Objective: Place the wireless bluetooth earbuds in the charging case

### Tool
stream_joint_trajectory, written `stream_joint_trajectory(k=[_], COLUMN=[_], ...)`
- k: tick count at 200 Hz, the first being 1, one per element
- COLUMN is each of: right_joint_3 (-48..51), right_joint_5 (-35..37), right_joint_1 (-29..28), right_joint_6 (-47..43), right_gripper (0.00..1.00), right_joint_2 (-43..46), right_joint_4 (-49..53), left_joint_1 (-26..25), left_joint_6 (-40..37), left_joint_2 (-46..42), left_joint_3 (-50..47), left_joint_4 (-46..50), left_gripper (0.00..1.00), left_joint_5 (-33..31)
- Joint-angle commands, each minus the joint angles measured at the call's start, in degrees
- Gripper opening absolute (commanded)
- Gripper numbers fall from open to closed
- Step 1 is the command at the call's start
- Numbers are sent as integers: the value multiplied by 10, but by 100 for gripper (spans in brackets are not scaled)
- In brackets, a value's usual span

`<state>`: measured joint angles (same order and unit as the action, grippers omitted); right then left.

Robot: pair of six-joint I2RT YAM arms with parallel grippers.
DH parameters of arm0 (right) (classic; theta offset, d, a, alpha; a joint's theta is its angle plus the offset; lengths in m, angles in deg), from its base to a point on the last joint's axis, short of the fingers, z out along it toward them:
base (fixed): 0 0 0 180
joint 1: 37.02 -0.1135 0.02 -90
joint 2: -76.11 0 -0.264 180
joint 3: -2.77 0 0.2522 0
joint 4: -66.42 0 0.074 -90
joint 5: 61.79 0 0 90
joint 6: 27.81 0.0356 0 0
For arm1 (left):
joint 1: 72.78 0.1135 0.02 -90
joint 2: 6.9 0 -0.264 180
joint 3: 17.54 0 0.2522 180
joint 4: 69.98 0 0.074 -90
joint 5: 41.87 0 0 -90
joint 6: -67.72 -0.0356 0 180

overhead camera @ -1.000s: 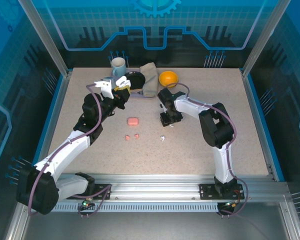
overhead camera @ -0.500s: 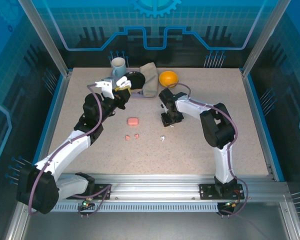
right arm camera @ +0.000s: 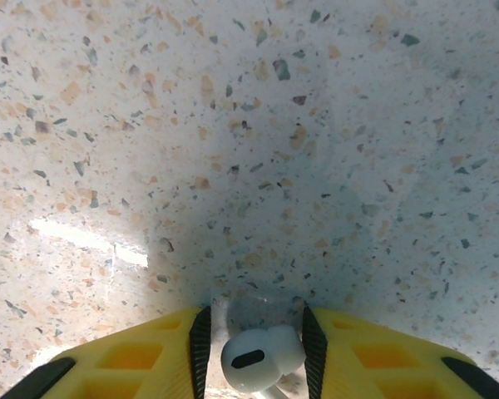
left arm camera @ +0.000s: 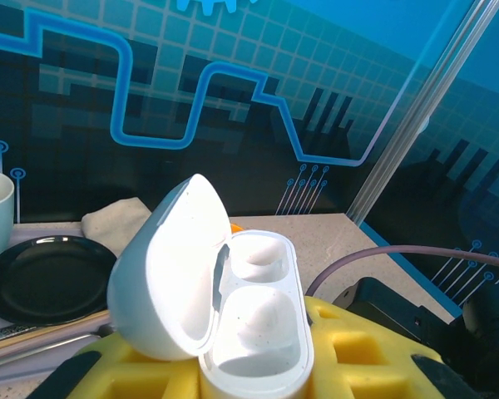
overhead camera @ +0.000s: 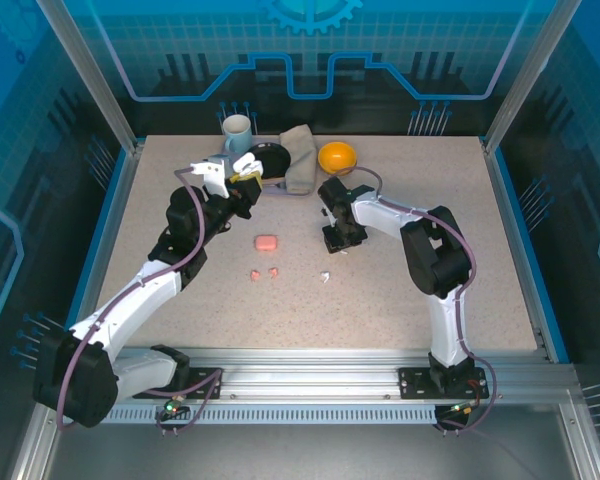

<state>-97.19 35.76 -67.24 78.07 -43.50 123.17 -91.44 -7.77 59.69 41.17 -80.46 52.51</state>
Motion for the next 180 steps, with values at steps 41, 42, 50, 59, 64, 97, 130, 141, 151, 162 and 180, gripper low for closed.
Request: stream_joint_trajectory(k=[41, 42, 50, 59, 64, 97, 130, 141, 151, 162, 180], right_joint_3=[24, 24, 26, 26, 27, 33, 44, 50, 55, 59, 70], right_joint_5=[4, 4, 4, 5, 5, 4, -3, -6, -10, -11, -14], right_joint_1=[7, 7, 7, 7, 8, 7, 7, 8, 8, 9, 12], right_joint_6=[7, 7, 8, 9, 9, 13, 32, 41, 49, 59, 75], right_gripper=[30, 30, 29, 28, 28, 26, 26, 25, 25, 25, 25], right_joint_2=[9, 9, 10, 10, 10, 18, 43, 58, 73, 90, 123], right_joint_4=[20, 20, 20, 20, 20, 18, 7, 0, -6, -12, -24], left_joint_1=[-5, -5, -6, -6, -6, -7, -9, -9, -8, -9, -10], left_joint_6=[-7, -7, -7, -7, -8, -9, -10, -11, -11, -13, -19], left_joint_2=[6, 6, 7, 8, 8, 9, 10, 11, 11, 12, 13], left_joint_3=[26, 26, 27, 28, 28, 30, 29, 29, 28, 26, 25], left_joint_4=[-18, -18, -18, -18, -18, -18, -18, -18, -18, -20, -21], left_gripper=[0, 0, 0, 0, 0, 0, 0, 0, 0, 0, 0], left_joint_5=[6, 6, 7, 7, 6, 7, 6, 7, 7, 9, 16])
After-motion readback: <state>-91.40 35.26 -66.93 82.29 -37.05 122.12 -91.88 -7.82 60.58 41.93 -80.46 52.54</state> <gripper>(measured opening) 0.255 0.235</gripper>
